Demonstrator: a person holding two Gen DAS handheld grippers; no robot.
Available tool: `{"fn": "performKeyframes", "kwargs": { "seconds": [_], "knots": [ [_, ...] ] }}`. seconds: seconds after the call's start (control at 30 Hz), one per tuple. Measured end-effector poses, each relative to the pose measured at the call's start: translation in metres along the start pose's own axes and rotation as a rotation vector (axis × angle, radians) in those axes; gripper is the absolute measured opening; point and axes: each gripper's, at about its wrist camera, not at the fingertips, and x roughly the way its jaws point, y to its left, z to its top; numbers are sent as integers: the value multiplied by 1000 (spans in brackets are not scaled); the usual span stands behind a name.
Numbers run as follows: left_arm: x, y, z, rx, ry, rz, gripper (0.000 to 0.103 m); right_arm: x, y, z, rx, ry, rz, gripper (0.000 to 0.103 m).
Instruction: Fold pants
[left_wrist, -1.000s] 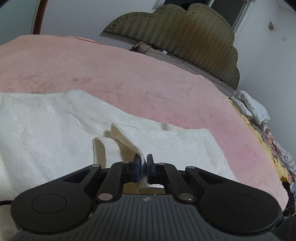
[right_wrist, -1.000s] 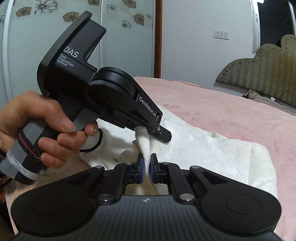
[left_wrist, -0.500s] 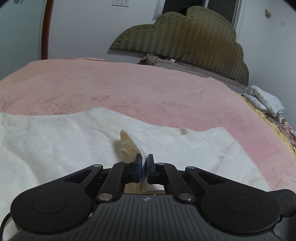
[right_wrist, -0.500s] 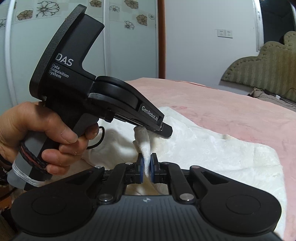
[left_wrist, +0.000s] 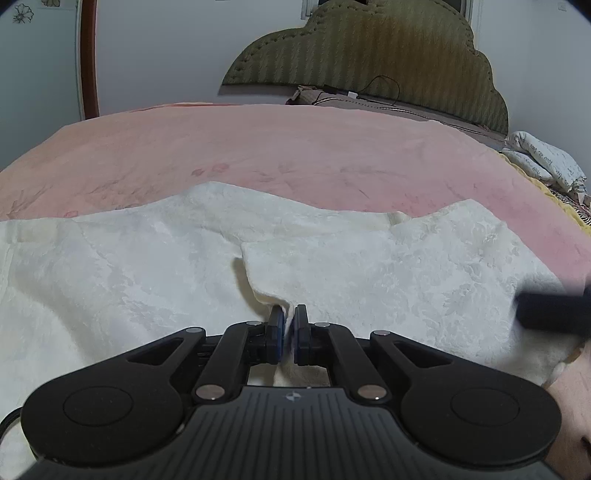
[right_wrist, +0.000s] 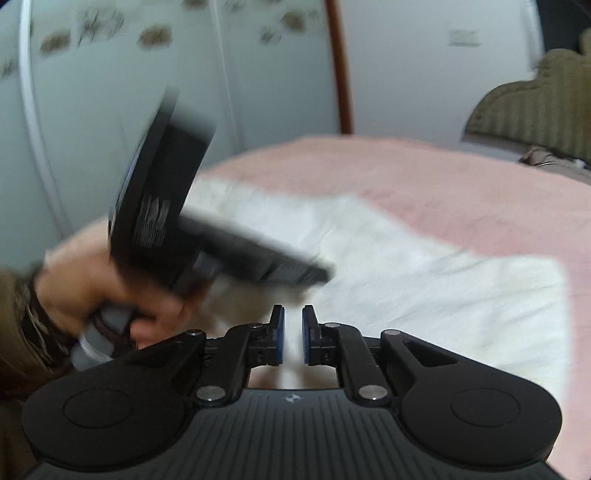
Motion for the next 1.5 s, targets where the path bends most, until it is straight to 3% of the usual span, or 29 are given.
{"fn": "performKeyframes", "kwargs": {
  "seconds": [0.1, 0.17, 0.23, 0.4, 0.5, 0.57, 0.67, 0.73, 0.83, 0.93, 1.07, 1.17, 1.27, 1.33, 1.43, 1.5],
  "knots": [
    [0, -1, -1, 6, -4, 5, 4, -6, -42, 7, 78, -35, -188, 10],
    [0, -2, -1, 7, -4, 4, 5, 9, -70, -3, 133, 56, -283, 9],
    [0, -2, -1, 11, -5, 4, 5, 19, -83, -21, 166, 146, -291, 9],
    [1, -9, -2, 53, -17, 27, 5, -1, -58, -26, 129, 27, -343, 10],
    [1, -5, -2, 30, -18, 10, 8, 6, -47, -30, 62, 94, -315, 9],
    [-2, -3, -1, 7, -23, -8, 17, 11, -40, -42, 46, 133, -346, 9],
    [-11, 6, 3, -31, -47, -24, 20, 0, -28, -36, 62, 79, -377, 10],
    [-20, 14, 6, -56, -76, -15, 22, -4, -16, -30, 32, 42, -349, 10],
    [-36, 32, 8, -80, -108, 24, 26, 19, -12, -38, -12, 156, -329, 10],
    [-53, 55, 5, -109, -129, 76, 38, 21, -3, -37, -1, 136, -361, 11],
    [-79, 87, -4, -144, -167, 191, 54, 29, 27, -18, -7, 55, -197, 11],
    [-100, 109, -13, -145, -177, 283, 65, 59, 48, -16, -51, 111, -99, 11],
    [-121, 129, -25, -150, -181, 365, 73, 74, 65, -27, -177, 152, -167, 11],
    [-133, 143, -32, -174, -185, 426, 74, 70, 69, -21, -173, 140, -185, 11],
    [-152, 167, -41, -264, -187, 478, 79, 64, 92, -7, -232, 70, -149, 11],
    [-163, 186, -45, -369, -188, 443, 79, 74, 116, 0, -299, 46, -91, 11]
  ]
}}
